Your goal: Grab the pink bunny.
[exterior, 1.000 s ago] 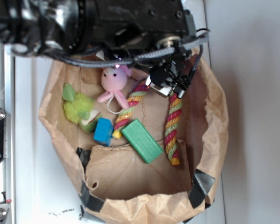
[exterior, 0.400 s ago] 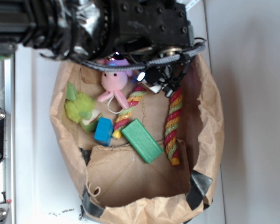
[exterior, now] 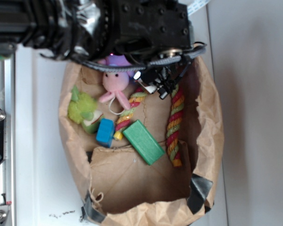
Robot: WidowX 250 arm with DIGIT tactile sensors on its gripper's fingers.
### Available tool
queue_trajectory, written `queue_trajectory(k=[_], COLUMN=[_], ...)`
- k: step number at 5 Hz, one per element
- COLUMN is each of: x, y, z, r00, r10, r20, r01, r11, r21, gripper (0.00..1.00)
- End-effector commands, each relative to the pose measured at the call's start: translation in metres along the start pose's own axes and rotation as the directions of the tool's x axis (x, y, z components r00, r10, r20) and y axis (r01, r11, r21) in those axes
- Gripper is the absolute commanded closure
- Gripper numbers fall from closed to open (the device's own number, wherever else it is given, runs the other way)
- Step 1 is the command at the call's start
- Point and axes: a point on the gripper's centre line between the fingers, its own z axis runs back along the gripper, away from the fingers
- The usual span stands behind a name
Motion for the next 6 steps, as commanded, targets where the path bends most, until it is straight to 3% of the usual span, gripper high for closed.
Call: queue_trajectory(k=[1, 5, 6], x=[0.016, 0.016, 0.011], y=[0.024, 0.024, 0.012], z=[0.021, 0.021, -0.006], r00=[0.995, 0.995, 0.993], r10=[-0.092, -0.092, -0.105], r20=[0.048, 0.048, 0.053], r01=[0.090, 0.090, 0.100], r11=[0.995, 0.995, 0.990], r21=[0.039, 0.039, 0.103], gripper=[0.00, 0.00, 0.00])
